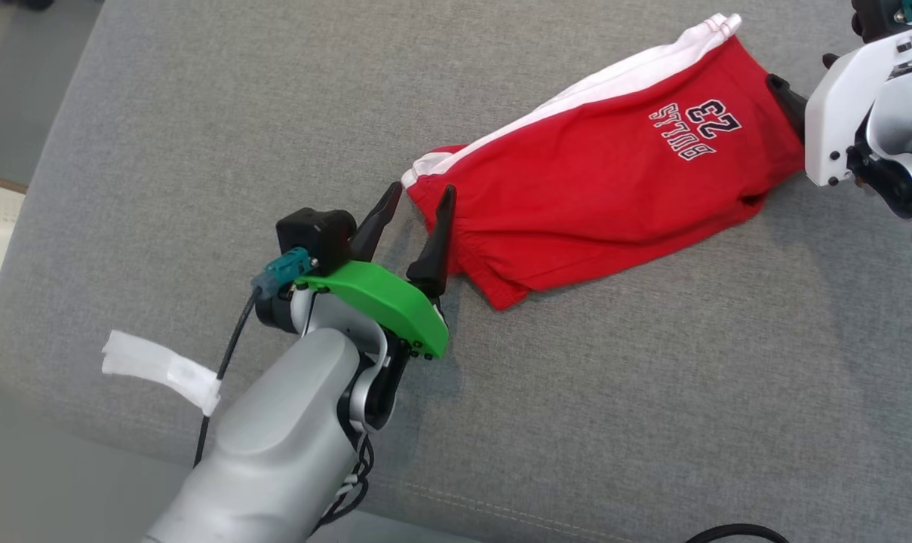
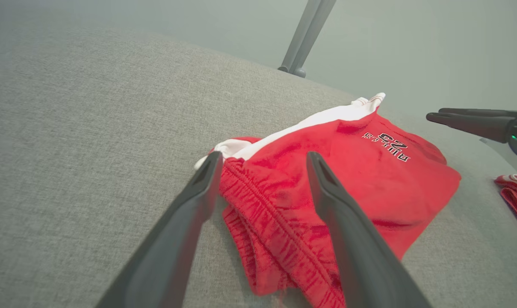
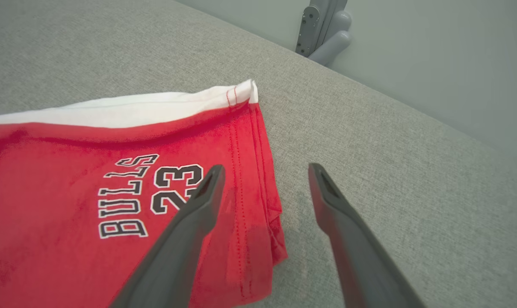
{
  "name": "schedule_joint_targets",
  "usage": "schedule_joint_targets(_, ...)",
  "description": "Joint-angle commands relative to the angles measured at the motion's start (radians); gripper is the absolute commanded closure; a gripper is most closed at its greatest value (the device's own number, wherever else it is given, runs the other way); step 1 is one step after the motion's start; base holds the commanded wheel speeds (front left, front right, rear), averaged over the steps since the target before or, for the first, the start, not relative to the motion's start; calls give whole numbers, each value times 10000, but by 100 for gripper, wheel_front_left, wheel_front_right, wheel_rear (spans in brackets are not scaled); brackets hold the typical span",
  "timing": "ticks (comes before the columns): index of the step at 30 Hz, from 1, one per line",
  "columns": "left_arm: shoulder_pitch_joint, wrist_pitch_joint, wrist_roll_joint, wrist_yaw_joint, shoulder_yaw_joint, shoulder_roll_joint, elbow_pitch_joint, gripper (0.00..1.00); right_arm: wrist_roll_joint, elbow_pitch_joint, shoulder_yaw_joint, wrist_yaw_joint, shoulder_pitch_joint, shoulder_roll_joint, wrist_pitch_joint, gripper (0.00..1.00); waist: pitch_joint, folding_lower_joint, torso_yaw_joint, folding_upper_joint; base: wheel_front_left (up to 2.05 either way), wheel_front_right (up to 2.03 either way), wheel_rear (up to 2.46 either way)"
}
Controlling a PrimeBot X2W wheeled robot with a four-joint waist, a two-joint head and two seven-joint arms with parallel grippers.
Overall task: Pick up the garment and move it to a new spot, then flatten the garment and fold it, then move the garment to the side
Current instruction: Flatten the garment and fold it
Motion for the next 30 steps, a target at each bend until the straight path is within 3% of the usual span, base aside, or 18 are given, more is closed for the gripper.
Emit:
schedule_joint_targets(1,320,-30,498,119,194,63,-376,0,-104,147,2,-9,118,-75,64,0,275,0,393,0,0,0,0)
schedule_joint_targets(5,1150,-31,1858,168,718,-13,-1513,0,-96,599,-141,-9,136,-175,211,0,607,0,866,0,0,0,0)
schedule_joint_targets(14,2946,-31,4166,-524,2080,-385,-2711,0,227,1479,-302,-3,345,-146,887,0,833,0,1483,0,0,0,0)
schedule_joint_targets(15,3048,-31,4412,-606,2235,-423,-2763,0,355,1453,-315,-1,410,-92,975,62,816,0,1491,0,0,0,0)
schedule_joint_targets(16,3124,-31,4618,-675,2382,-448,-2804,0,569,1363,-314,13,528,13,1175,100,775,0,1472,0,0,0,0)
schedule_joint_targets(25,4559,-32,5897,-1323,3755,-519,-2734,0,2807,265,-1197,8,1379,360,1484,100,-451,0,193,0,0,0,0)
schedule_joint_targets(30,5318,-32,6252,-1441,4390,-527,-2597,0,3465,-166,-1568,-15,1938,-29,1709,100,-1081,0,-555,0,0,0,0)
